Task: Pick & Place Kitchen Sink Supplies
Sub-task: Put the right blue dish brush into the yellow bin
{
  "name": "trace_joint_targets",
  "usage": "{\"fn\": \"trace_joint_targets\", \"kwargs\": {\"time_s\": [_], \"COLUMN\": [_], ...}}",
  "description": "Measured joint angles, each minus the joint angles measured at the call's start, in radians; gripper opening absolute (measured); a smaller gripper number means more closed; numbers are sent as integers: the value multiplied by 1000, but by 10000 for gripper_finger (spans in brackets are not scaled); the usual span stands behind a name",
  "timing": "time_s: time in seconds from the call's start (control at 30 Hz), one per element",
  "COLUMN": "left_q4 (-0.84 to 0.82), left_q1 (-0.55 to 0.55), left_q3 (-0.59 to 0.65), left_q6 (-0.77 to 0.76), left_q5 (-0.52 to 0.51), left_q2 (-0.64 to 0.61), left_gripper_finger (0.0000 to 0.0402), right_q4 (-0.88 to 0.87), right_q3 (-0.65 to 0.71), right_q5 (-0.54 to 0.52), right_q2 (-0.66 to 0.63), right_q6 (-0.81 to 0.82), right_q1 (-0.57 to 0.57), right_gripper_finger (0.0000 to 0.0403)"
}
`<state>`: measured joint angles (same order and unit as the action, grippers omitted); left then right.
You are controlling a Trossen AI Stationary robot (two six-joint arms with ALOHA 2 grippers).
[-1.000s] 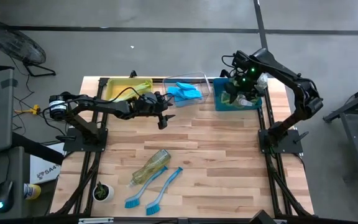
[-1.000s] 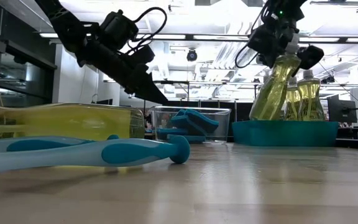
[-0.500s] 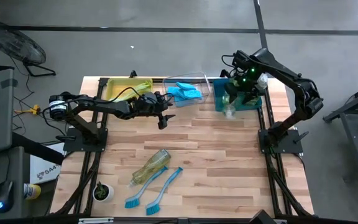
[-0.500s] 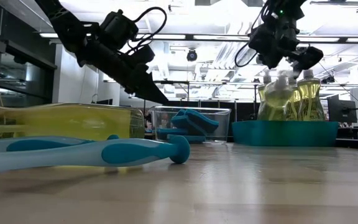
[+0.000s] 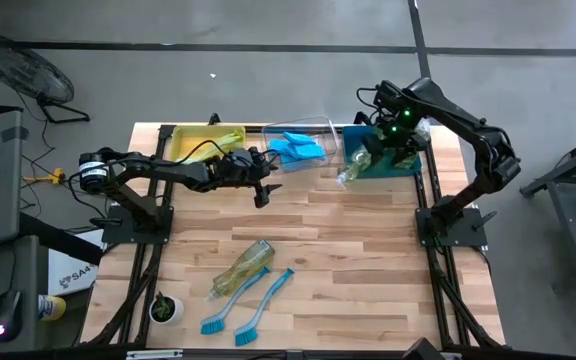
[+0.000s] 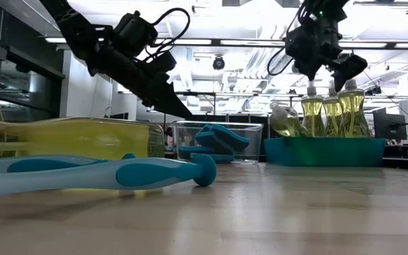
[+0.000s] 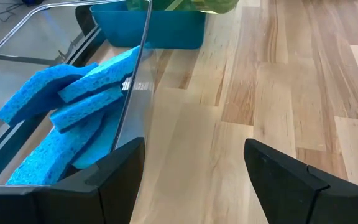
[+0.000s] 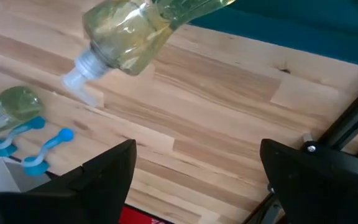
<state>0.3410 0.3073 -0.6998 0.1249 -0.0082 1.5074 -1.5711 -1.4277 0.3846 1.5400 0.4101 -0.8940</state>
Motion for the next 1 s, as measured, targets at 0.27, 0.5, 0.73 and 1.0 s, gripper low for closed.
{"fn": "trace_joint_targets", "kwargs": {"time_s": [0.27, 0.5, 0.73, 1.0], "left_q4": [0, 0, -4, -7], "left_q1": [0, 0, 0, 0], "left_q3": [0, 0, 0, 0], "left_q6": [0, -3, -6, -22], "left_q5": [0, 0, 0, 24], "left_q2": [0, 0, 0, -75], "left_gripper_finger": [268, 268, 268, 268], "right_q4": [13, 217, 488, 743], "right_q3": [-39, -144, -124, 105], "right_q5": [16, -16, -225, -441], "right_q2": [-40, -93, -181, -237], "right_q6": [-95, -180, -318, -378], "right_q1": [18, 130, 354, 608], "right_gripper_finger": [336, 336, 336, 336]}}
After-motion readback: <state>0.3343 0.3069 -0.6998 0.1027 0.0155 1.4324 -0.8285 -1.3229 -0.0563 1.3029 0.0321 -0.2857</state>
